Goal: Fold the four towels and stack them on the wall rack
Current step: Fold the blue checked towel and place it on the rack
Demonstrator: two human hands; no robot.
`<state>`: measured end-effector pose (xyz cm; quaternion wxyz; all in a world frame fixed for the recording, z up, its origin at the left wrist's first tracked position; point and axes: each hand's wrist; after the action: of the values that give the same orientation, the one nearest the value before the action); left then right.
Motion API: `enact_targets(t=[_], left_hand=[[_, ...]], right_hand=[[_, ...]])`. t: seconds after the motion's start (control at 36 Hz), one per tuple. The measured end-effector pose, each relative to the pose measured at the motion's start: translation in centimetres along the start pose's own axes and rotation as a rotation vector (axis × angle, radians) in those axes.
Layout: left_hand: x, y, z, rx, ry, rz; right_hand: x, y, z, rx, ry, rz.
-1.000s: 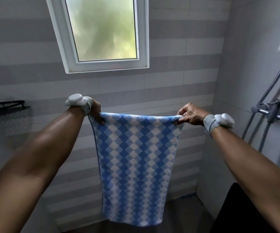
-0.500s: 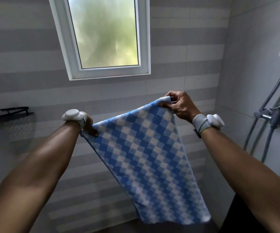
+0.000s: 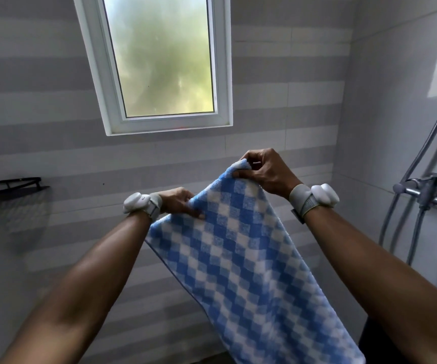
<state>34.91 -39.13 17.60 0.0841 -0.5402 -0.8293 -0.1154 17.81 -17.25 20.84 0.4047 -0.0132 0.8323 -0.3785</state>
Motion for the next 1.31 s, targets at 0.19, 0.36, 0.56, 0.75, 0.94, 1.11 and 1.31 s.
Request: enact_targets(t=[0.19,0.36,0.56,0.75,0.94,1.11,1.31], left_hand=[[2.4,-1.5,-1.5,-0.025,-0.007,0.077],[5.9,-1.4,-2.7,-0.011,0.211,0.296],[7.1,-1.8,-4.3,0.051,0.203,0.335],[8.7,-1.0,-4.0,0.068,0.223,0.365],[8.4,-0.5,-5.3,0.202,0.110,0.353],[7.8,-0.1,-6.6,0.277,0.085,0.320],[7.3,0.7,-8.5,0.402,0.036,0.301]], right_hand=[[0.8,0.8,-1.5,0.041,0.013,0.055],[1.1,1.0,-1.3,0.079,0.017,0.025],[2.0,1.6,-0.8,0.262,-0.060,-0.005],[2.2,1.1,-0.2,0.270,-0.064,-0.008],[3.0,2.0,1.2,0.258,-0.136,0.030],[3.3,3.7,2.3,0.118,-0.275,0.115],[4.1,5.4,3.1,-0.022,-0.274,0.306]])
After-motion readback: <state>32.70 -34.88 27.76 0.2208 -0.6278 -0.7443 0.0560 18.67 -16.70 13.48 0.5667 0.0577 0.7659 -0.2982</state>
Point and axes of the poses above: each hand's wrist, its own y-axis away from the middle knuckle, its own z-axis out of the palm, x = y × z, and after that the axes turned 10 degrees about -y, right-handed
